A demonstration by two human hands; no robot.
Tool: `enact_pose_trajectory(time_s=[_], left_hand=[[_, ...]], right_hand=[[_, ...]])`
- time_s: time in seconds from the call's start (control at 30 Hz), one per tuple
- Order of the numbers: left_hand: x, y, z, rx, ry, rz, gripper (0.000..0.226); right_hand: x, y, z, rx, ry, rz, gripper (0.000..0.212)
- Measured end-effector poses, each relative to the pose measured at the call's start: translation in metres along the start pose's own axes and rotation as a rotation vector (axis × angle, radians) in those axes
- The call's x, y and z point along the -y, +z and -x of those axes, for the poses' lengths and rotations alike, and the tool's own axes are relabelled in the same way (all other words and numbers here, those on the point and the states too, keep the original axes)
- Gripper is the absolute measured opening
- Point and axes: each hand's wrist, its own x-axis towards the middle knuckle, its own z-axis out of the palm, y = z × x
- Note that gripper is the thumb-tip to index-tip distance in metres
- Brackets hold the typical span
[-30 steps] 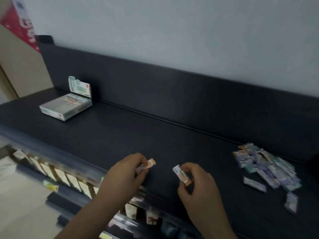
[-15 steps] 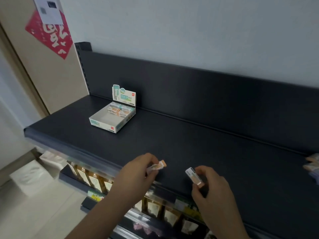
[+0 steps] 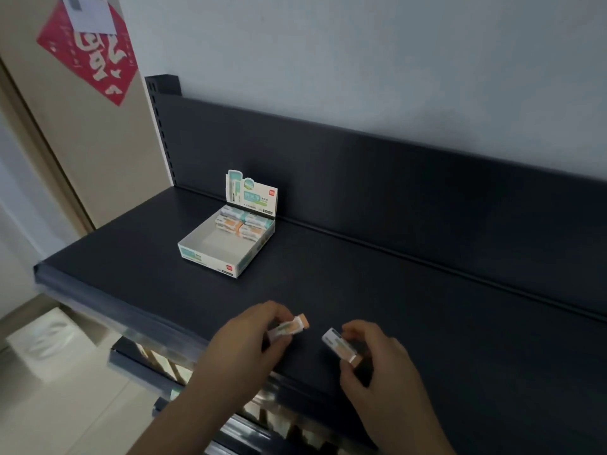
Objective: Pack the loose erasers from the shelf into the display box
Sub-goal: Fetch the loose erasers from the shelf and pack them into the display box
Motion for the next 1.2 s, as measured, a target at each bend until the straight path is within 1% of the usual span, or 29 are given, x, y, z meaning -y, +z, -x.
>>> enact_pose_trajectory(time_s=[0.17, 0.23, 0.37, 0.47, 0.63, 0.73, 0.97, 1.1, 1.2], left_hand=[[0.027, -0.032, -0.020, -0.024, 0.057, 0.041, 0.018], [0.041, -0.047, -0.031, -0.005, 0.086, 0.065, 0.019], [0.080, -0.087, -0.053, 0.078, 0.148, 0.083, 0.025], [0.112, -0.118, -0.068, 0.073, 0.172, 0.086, 0.029], [0.148, -0.144, -0.090, 0.113, 0.191, 0.076, 0.027], [0.155, -0.145, -0.102, 0.116, 0.221, 0.057, 0.025], [0.155, -0.147, -0.140, 0.035, 0.292, -0.010, 0.023], [0.142, -0.152, -0.173, -0.022, 0.362, -0.155, 0.022], [0.130, -0.145, -0.197, 0.010, 0.380, -0.269, 0.022]], right_hand=[[0.025, 0.030, -0.023, -0.032, 0.016, 0.003, 0.044], [0.038, 0.042, -0.034, -0.063, 0.040, -0.011, 0.044], [0.063, 0.071, -0.059, -0.142, 0.138, -0.081, 0.041], [0.078, 0.094, -0.076, -0.214, 0.195, -0.101, 0.041], [0.100, 0.118, -0.088, -0.256, 0.282, -0.117, 0.041], [0.105, 0.120, -0.088, -0.251, 0.319, -0.107, 0.043], [0.097, 0.102, -0.092, -0.265, 0.361, -0.058, 0.044], [0.096, 0.100, -0.100, -0.261, 0.357, -0.050, 0.046], [0.093, 0.093, -0.102, -0.271, 0.360, -0.055, 0.047]])
